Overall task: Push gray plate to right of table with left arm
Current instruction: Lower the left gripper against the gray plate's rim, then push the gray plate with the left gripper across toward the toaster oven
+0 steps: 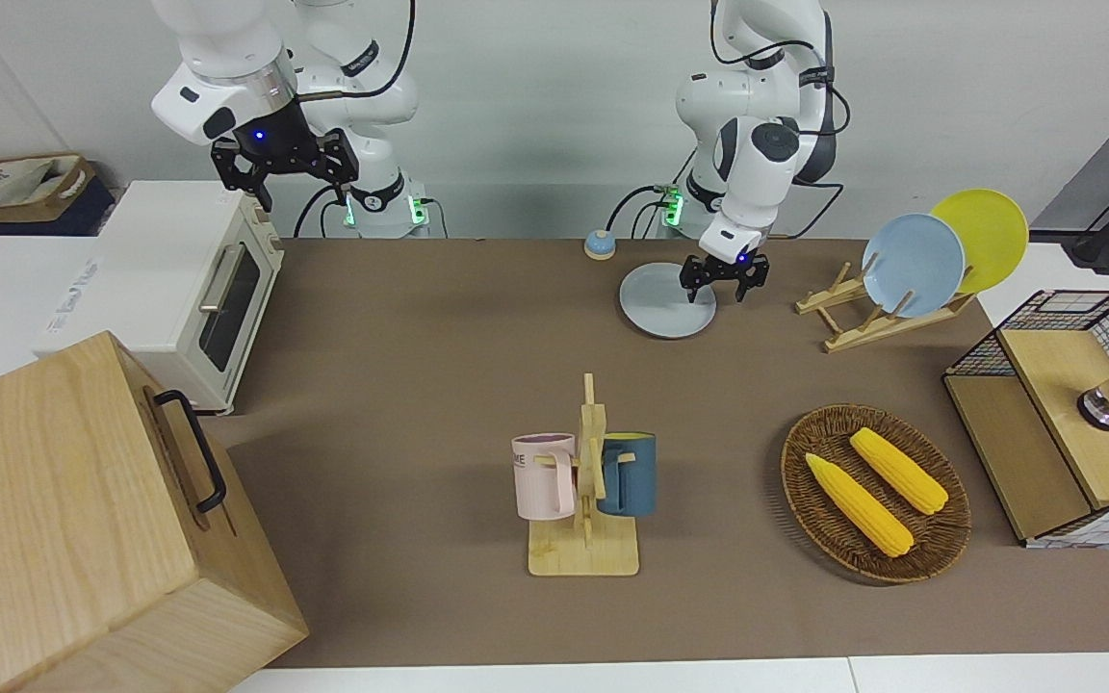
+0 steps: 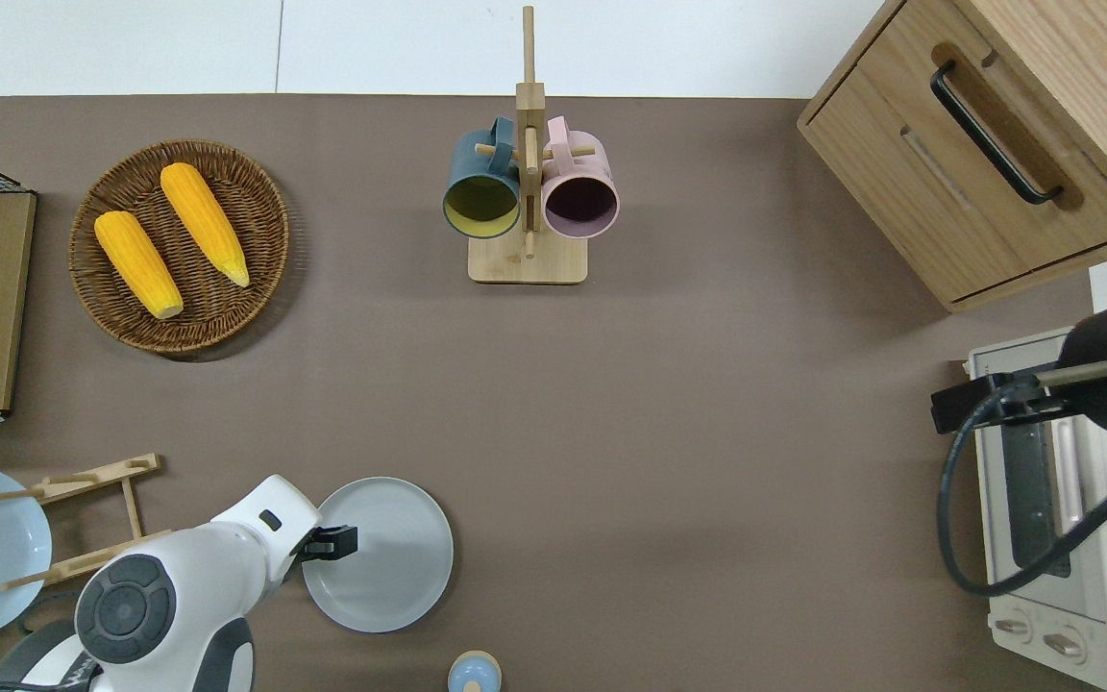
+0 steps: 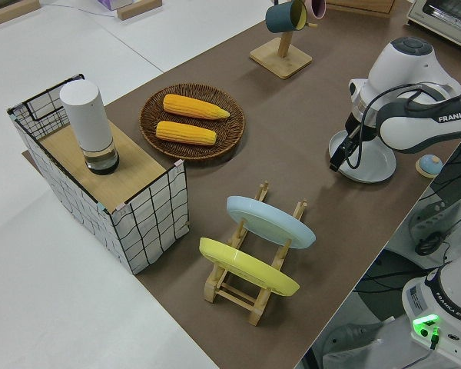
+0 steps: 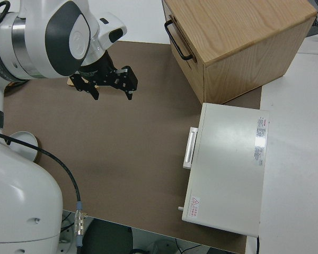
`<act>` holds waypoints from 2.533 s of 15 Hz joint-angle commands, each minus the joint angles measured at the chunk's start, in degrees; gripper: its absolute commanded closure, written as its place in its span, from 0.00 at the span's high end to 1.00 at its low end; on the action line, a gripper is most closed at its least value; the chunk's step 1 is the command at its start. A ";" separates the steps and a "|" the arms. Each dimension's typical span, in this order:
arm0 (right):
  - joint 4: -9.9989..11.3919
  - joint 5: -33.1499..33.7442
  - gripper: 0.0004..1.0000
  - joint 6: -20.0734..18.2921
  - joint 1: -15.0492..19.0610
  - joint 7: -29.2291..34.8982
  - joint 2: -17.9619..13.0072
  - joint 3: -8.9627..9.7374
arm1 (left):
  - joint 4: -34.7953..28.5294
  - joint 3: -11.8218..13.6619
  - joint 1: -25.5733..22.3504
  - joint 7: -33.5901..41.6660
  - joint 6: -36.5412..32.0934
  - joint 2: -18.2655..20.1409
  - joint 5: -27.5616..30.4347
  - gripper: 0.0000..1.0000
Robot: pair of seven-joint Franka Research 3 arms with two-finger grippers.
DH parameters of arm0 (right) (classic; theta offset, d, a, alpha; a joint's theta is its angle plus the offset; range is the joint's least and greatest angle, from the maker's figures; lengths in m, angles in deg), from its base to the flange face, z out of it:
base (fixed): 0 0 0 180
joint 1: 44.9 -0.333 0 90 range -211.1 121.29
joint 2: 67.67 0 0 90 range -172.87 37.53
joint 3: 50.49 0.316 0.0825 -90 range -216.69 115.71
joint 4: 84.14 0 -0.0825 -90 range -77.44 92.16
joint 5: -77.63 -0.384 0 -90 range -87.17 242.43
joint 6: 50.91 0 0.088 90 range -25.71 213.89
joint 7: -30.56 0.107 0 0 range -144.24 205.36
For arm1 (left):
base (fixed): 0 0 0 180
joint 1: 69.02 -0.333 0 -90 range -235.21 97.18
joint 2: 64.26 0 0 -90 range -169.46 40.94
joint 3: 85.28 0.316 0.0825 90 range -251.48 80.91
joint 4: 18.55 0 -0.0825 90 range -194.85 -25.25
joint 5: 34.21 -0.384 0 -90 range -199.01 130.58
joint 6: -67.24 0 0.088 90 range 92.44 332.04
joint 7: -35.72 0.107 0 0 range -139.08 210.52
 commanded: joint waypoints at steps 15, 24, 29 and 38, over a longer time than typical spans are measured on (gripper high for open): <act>-0.53 -0.25 0.98 -0.89 1.07 0.66 -0.14 0.92 | -1.47 0.27 0.51 -0.43 4.13 -2.75 0.97 0.25; -0.53 -0.25 0.98 -0.89 1.15 0.75 -0.14 0.92 | -1.39 0.45 0.25 0.10 4.13 -3.19 0.97 0.00; -0.53 -0.25 0.98 -0.89 1.07 0.66 -0.14 0.92 | -0.77 0.53 0.51 -0.86 5.27 -4.77 1.06 0.00; -0.53 -0.25 0.98 -0.89 1.07 0.75 -0.14 0.92 | 3.71 -0.61 9.56 -14.47 6.51 -9.69 1.32 0.00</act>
